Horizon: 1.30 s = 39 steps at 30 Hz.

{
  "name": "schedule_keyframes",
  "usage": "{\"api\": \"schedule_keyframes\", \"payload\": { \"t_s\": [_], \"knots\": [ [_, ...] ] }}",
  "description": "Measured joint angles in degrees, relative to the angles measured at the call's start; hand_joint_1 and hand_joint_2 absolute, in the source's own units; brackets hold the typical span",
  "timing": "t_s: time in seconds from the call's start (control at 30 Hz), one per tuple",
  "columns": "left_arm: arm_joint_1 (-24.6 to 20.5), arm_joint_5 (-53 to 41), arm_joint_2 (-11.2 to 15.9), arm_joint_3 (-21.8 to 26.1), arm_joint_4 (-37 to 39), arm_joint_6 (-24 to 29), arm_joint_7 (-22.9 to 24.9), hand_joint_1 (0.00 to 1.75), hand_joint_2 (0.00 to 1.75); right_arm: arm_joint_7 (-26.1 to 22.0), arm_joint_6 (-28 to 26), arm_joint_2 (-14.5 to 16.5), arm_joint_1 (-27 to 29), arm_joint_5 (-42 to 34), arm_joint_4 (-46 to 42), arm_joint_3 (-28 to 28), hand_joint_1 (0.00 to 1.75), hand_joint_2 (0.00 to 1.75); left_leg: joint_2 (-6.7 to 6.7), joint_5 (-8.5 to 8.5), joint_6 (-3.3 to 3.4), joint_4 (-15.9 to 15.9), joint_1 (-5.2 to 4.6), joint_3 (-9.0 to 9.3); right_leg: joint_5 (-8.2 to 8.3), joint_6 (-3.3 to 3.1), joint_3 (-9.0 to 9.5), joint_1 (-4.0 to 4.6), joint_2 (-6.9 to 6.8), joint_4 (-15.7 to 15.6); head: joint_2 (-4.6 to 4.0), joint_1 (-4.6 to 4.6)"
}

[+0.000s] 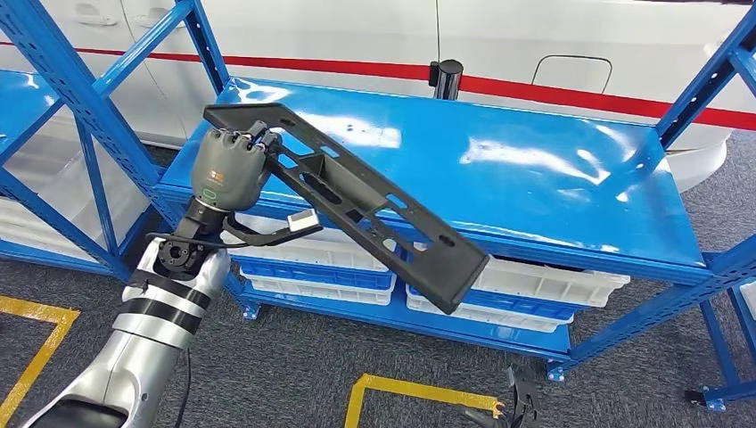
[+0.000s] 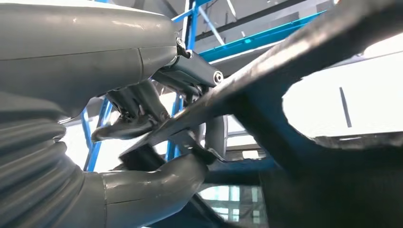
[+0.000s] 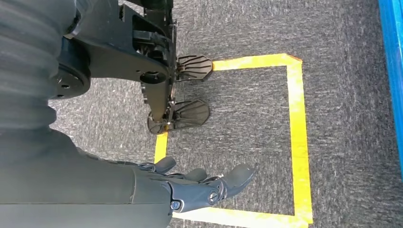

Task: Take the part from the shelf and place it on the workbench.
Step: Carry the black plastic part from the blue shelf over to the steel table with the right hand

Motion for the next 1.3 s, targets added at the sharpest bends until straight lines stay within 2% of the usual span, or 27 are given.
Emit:
{"api": "schedule_keyframes", "payload": {
  "t_s": [0.23,0.33,0.4,0.47,0.5,0.53,0.57,0.63,0.67,0.7,0.73,0.77,0.83,0.87,0.93,0.97,1.0,1.03,1.07,1.1,1.17,1.2,1.23,1.3],
  "knots": [
    [1.2,0.6,-0.4,1.8,-0.9,0.0,-1.2,1.75,1.75,0.0,0.0,0.3,0.0,0.0,0.0,-0.1,0.00,1.75,0.00,-0.17,0.55,0.5,-0.27,-0.32,0.12,0.30,-0.07,-0.26,0.01,-0.1,-0.01,-0.01],
    [1.2,0.4,-0.7,2.1,-1.2,0.0,-1.2,1.75,1.75,0.0,0.0,0.3,-0.1,0.1,0.0,-0.2,0.00,1.75,0.20,0.50,1.42,-0.3,0.15,-0.15,-0.17,0.74,-0.52,-0.14,-0.07,0.2,-0.01,0.00],
    [1.2,0.1,-1.0,2.3,-1.4,0.0,-1.2,1.75,1.75,0.0,0.0,0.2,-0.2,0.1,0.0,-0.3,0.00,1.75,0.52,1.10,2.05,-1.1,0.67,-0.02,-2.30,0.58,-2.47,0.05,-0.36,4.0,-0.01,0.28],
    [1.5,-0.2,-1.1,2.6,-1.5,0.0,-1.2,1.75,1.75,0.0,0.0,0.3,-0.3,0.2,0.0,-0.3,0.00,1.75,0.78,1.28,2.17,-1.2,0.71,-0.25,-5.33,0.44,-5.94,-0.02,-0.58,11.4,-0.01,0.55],
    [1.7,-0.3,-1.1,2.7,-1.5,0.0,-1.2,1.75,1.75,0.0,0.0,0.3,-0.3,0.2,0.0,-0.3,0.00,1.75,0.87,1.34,2.12,-1.2,0.73,-0.36,-6.22,0.63,-7.39,-0.10,-0.65,14.5,-0.01,0.57],
    [2.0,-0.4,-1.1,2.8,-1.5,0.0,-1.2,1.75,1.75,0.0,0.0,0.3,-0.3,0.2,0.0,-0.3,0.00,1.75,0.93,1.41,2.02,-1.1,0.78,-0.45,-6.18,1.05,-7.94,-0.22,-0.70,15.6,-0.01,0.56],
    [2.1,-0.4,-1.1,2.8,-1.5,0.0,-1.2,1.75,1.75,0.0,0.0,0.2,-0.3,0.3,0.0,-0.3,0.00,1.75,0.94,1.50,1.87,-1.1,0.88,-0.51,-5.20,1.65,-7.33,-0.36,-0.74,14.4,-0.01,0.57],
    [2.3,-0.4,-1.1,2.9,-1.5,0.0,-1.2,1.75,1.75,0.0,-0.1,0.2,-0.4,0.4,0.0,-0.4,0.00,1.75,0.86,1.67,1.40,-1.1,1.14,-0.60,-1.96,2.88,-3.34,-0.78,-0.73,6.4,-0.01,0.61],
    [2.3,-0.4,-1.2,2.9,-1.5,0.0,-1.2,1.75,1.75,0.0,-0.1,0.1,-0.4,0.4,0.0,-0.4,0.00,1.75,0.77,1.79,1.01,-1.1,1.18,-0.73,-0.62,2.93,-1.38,-0.76,-0.44,2.9,-0.01,0.61],
    [2.2,-0.5,-1.2,3.0,-1.5,0.0,-1.2,1.75,1.75,0.0,-0.1,0.1,-0.4,0.4,0.0,-0.4,0.00,1.75,0.64,1.94,0.60,-1.0,1.18,-0.89,0.16,2.73,-0.10,-0.72,-0.16,0.5,-0.01,0.60],
    [2.2,-0.5,-1.3,3.0,-1.5,0.0,-1.2,1.75,1.75,0.0,-0.1,0.2,-0.5,0.4,0.0,-0.4,0.00,1.75,0.45,2.14,0.16,-1.0,1.12,-1.11,0.36,2.24,0.31,-0.59,0.13,-0.3,-0.01,0.57],
    [2.2,-0.5,-1.3,3.1,-1.5,-0.1,-1.2,1.75,1.75,0.0,-0.1,0.2,-0.5,0.5,0.0,-0.4,0.00,1.75,0.24,2.39,-0.28,-1.0,1.09,-1.33,0.59,1.65,0.22,-0.37,0.35,-0.1,-0.01,0.47],
    [2.3,-0.6,-1.3,3.3,-1.6,-0.1,-1.1,1.75,1.75,0.0,0.0,0.2,-0.5,0.5,0.0,-0.4,0.00,1.75,0.52,2.32,-0.91,-0.7,1.23,-1.79,0.82,0.71,-0.23,-0.56,0.06,-0.2,-0.01,0.34],
    [2.4,-0.6,-1.3,3.5,-1.6,-0.1,-1.1,1.75,1.75,0.0,0.0,0.2,-0.6,0.5,0.0,-0.4,0.00,1.75,1.29,1.38,-1.12,0.3,1.30,-2.25,1.08,0.17,-0.41,-0.63,-0.17,-0.2,-0.01,0.25],
    [2.4,-0.6,-1.3,3.7,-1.6,-0.1,-1.1,1.75,1.75,0.0,0.0,0.2,-0.6,0.5,0.0,-0.4,0.00,1.75,3.10,-2.61,-1.40,5.9,1.37,-4.42,1.54,-0.81,-0.87,-0.54,-0.70,-0.3,-0.01,0.06],
    [2.4,-0.6,-1.3,3.8,-1.6,-0.1,-1.1,1.75,1.75,0.0,0.0,0.2,-0.6,0.5,0.0,-0.4,0.00,1.75,3.60,-4.88,-1.56,9.9,1.39,-5.87,1.75,-1.22,-1.19,-0.39,-0.97,-0.3,-0.01,0.00],
    [2.5,-0.6,-1.3,3.8,-1.6,-0.1,-1.1,1.75,1.75,0.0,0.0,0.2,-0.6,0.5,0.0,-0.4,0.00,1.75,3.77,-6.47,-1.67,13.3,1.40,-7.02,1.93,-1.42,-1.51,-0.25,-1.24,-0.2,-0.01,-0.01],
    [2.6,-0.6,-1.3,3.8,-1.6,-0.1,-1.1,1.75,1.75,0.0,0.0,0.2,-0.6,0.5,0.0,-0.4,0.00,1.75,3.81,-7.05,-1.72,15.2,1.40,-7.40,2.12,-1.54,-1.80,-0.13,-1.46,-0.2,-0.01,0.01],
    [2.6,-0.6,-1.3,3.8,-1.6,-0.1,-1.1,1.75,1.75,0.0,0.0,0.2,-0.6,0.6,0.0,-0.4,0.00,1.75,3.85,-6.56,-1.69,15.0,1.39,-6.69,2.30,-1.55,-2.04,-0.07,-1.64,-0.2,-0.01,-0.01],
    [2.6,-0.6,-1.3,3.8,-1.6,-0.1,-1.2,1.75,1.75,0.0,0.0,0.2,-0.6,0.6,0.0,-0.4,0.00,1.75,3.92,-5.22,-1.57,12.5,1.39,-4.79,2.44,-1.45,-2.18,-0.03,-1.76,-0.2,-0.01,-0.01],
    [2.6,-0.6,-1.4,3.9,-1.6,-0.1,-1.2,1.75,1.75,0.0,0.0,0.2,-0.7,0.6,0.0,-0.4,0.00,1.75,4.19,-2.93,-1.21,4.8,1.26,0.18,2.73,-1.08,-2.40,0.09,-1.97,-0.1,-0.01,-0.01],
    [2.6,-0.6,-1.4,3.9,-1.6,-0.1,-1.2,1.75,1.75,0.0,0.0,0.2,-0.7,0.6,0.0,-0.4,0.00,1.75,4.26,-2.36,-0.97,2.0,1.07,1.89,2.92,-0.79,-2.52,0.17,-2.09,-0.1,-0.01,0.03],
    [2.5,-0.6,-1.4,3.9,-1.7,-0.1,-1.2,1.75,1.75,0.0,0.0,0.2,-0.7,0.6,0.0,-0.4,0.00,1.75,4.27,-2.35,-0.78,0.5,0.85,2.62,3.13,-0.46,-2.64,0.26,-2.19,-0.1,-0.01,0.02],
    [2.5,-0.6,-1.5,4.0,-1.7,-0.1,-1.3,1.75,1.75,0.0,0.0,0.2,-0.7,0.7,0.0,-0.4,0.00,1.75,4.08,-2.06,-0.17,0.1,0.47,2.40,3.64,0.33,-2.80,0.29,-2.36,-0.3,0.00,0.04]
  ]
}}
